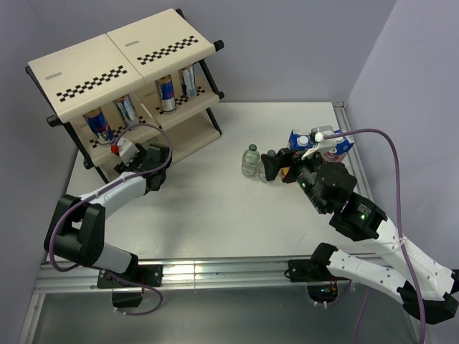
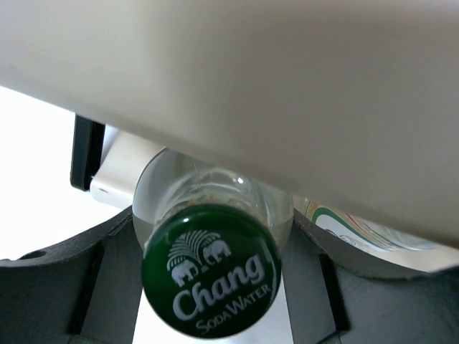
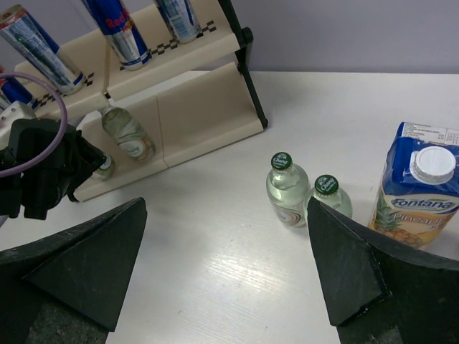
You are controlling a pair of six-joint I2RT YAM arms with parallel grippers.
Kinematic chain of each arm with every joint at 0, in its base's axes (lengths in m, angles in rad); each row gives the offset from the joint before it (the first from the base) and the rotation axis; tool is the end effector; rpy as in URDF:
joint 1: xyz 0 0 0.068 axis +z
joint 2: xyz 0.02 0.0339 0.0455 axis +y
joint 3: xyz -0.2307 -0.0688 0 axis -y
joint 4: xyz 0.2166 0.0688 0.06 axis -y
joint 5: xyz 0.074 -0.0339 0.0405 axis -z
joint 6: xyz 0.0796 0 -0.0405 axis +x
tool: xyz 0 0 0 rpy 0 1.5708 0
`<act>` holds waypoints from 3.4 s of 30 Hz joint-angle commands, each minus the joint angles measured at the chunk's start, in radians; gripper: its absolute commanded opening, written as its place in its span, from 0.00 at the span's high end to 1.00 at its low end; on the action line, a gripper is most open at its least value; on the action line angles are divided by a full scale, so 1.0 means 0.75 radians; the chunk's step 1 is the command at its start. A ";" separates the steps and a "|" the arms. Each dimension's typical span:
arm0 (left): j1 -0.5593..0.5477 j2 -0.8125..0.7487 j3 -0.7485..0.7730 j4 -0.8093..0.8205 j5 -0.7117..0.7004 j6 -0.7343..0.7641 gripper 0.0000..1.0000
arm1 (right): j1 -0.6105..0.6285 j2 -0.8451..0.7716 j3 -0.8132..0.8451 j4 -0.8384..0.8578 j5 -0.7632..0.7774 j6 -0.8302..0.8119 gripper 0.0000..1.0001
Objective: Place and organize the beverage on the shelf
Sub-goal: Adjust the drink.
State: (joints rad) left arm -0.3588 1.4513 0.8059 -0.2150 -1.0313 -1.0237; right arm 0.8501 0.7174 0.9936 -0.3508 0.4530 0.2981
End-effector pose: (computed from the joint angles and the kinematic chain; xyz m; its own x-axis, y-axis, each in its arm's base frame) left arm 0.2829 -0.0332 0.1731 -0.0759 -0.4401 -0.8947 -0.7849 0.5798 -0.2186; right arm 0.1472 0.1148 0.3711 -0.1608 0.2171 -0.9628 -0.3560 0.8971 0.2617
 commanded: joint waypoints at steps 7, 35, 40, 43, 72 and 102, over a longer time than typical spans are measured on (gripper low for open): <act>0.020 0.030 0.138 -0.088 -0.001 -0.099 0.80 | -0.007 -0.014 -0.012 0.050 -0.001 -0.001 0.00; 0.026 0.022 0.177 -0.186 -0.032 -0.165 0.96 | -0.007 -0.010 -0.018 0.050 -0.015 -0.005 0.00; 0.026 0.006 0.173 -0.169 -0.028 -0.132 1.00 | -0.007 -0.005 -0.018 0.050 -0.017 -0.007 0.00; 0.026 -0.010 0.165 -0.151 -0.014 -0.108 1.00 | -0.007 -0.003 -0.018 0.052 -0.017 -0.005 0.00; -0.127 -0.399 0.016 -0.131 0.487 0.340 1.00 | -0.007 0.029 -0.022 0.042 -0.076 -0.023 0.00; -0.583 -0.861 -0.271 0.561 2.050 0.774 1.00 | 0.159 0.545 0.248 0.098 -0.782 0.026 0.26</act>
State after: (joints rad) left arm -0.7845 0.8402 0.5468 -0.0021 0.3885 -0.4709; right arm 0.9367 1.1011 1.1175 -0.2848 -0.1055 0.3382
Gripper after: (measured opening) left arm 0.687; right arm 0.746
